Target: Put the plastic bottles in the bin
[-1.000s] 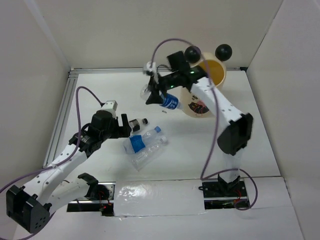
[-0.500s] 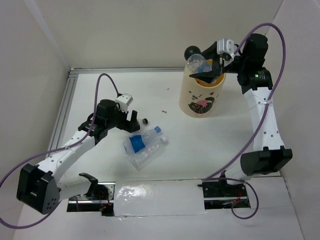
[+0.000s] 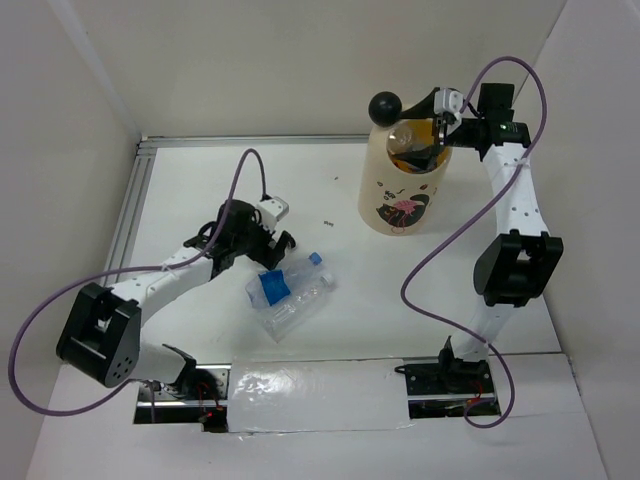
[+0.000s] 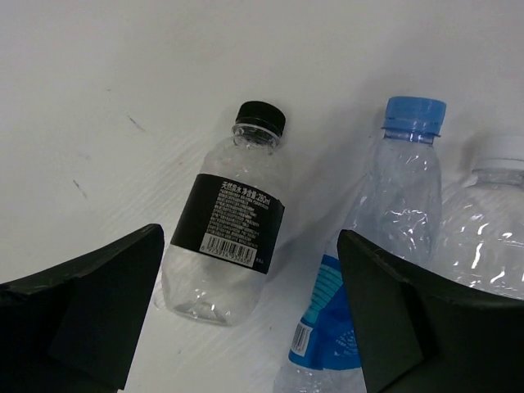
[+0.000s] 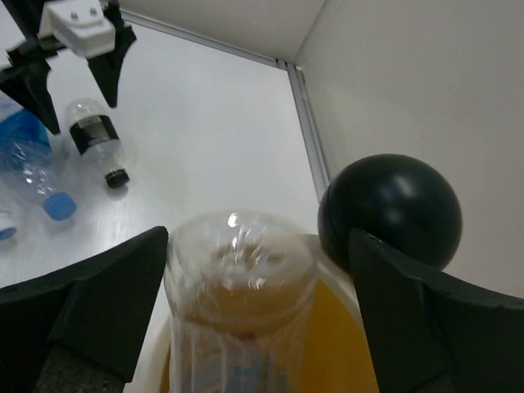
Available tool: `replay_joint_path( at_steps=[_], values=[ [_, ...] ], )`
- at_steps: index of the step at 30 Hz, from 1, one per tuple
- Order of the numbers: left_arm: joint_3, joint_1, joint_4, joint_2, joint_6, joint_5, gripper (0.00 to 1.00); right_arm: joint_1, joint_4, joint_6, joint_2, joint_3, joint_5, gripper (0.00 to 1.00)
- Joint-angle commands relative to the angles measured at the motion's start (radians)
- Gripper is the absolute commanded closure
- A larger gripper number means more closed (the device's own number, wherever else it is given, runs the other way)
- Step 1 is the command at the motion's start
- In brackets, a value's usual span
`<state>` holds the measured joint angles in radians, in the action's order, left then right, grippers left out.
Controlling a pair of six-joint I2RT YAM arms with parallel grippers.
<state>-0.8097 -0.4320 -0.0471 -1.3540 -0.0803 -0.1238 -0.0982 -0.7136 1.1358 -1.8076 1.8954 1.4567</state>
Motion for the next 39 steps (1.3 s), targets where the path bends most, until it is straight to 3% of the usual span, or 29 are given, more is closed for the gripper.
replay_joint_path(
  at_steps=[1,3,7,10,14,15,18,20,22,24,25,26,28,30,32,37,39],
  values=[
    [-0.026,-0.03,0.067,-0.048,-0.085,0.024,0.0,0.005,-0.107,0.108,0.036,0.019,0.168,0.0],
    [-0.017,-0.04,0.076,-0.069,-0.108,0.024,0.0,-0.005,-0.119,0.095,0.06,0.033,0.168,0.0],
    [-0.039,-0.063,0.104,-0.132,-0.171,0.088,0.0,-0.015,-0.06,-0.094,0.178,0.027,0.168,0.0],
    [-0.147,-0.063,0.032,-0.247,-0.197,0.134,0.06,-0.047,-0.023,-0.146,0.298,-0.09,0.168,0.0],
    [-0.18,-0.063,0.01,-0.365,-0.188,0.184,0.09,-0.07,0.042,-0.222,0.419,-0.22,0.168,0.0],
    [-0.192,-0.074,-0.008,-0.387,-0.188,0.184,0.18,-0.086,0.026,-0.222,0.432,-0.231,0.168,0.0],
    [-0.204,-0.074,-0.019,-0.418,-0.159,0.199,0.3,-0.121,-0.015,-0.243,0.471,-0.272,0.168,0.0],
    [-0.223,-0.074,-0.028,-0.418,-0.15,0.199,0.49,-0.139,-0.015,-0.243,0.504,-0.311,0.144,0.01],
    [-0.246,-0.074,-0.063,-0.401,-0.131,0.199,0.68,-0.149,-0.029,-0.243,0.531,-0.337,0.116,0.08],
    [-0.296,-0.085,-0.083,-0.337,-0.105,0.199,0.75,-0.149,-0.046,-0.243,0.545,-0.36,0.042,0.21],
    [-0.318,-0.111,-0.101,-0.306,-0.096,0.175,0.75,-0.149,-0.079,-0.205,0.554,-0.375,0.016,0.51],
    [-0.368,-0.126,-0.102,-0.272,-0.078,0.164,0.75,-0.149,-0.08,-0.205,0.573,-0.415,-0.014,0.64],
    [-0.423,-0.187,-0.085,-0.166,-0.068,0.118,0.76,-0.158,-0.067,-0.231,0.591,-0.468,-0.114,0.84],
    [-0.517,-0.235,-0.042,-0.103,-0.038,0.086,0.78,-0.158,-0.067,-0.242,0.611,-0.545,-0.196,0.95],
    [-0.625,-0.302,0.015,-0.103,-0.015,0.031,0.81,-0.17,-0.093,-0.274,0.632,-0.591,-0.231,1.0],
    [-0.805,-0.421,0.182,-0.212,0.007,-0.002,0.81,-0.179,-0.052,-0.363,0.678,-0.686,-0.373,1.0],
    [-0.845,-0.459,0.278,-0.284,0.007,0.007,0.79,-0.179,-0.014,-0.393,0.712,-0.743,-0.438,0.94]
  ],
)
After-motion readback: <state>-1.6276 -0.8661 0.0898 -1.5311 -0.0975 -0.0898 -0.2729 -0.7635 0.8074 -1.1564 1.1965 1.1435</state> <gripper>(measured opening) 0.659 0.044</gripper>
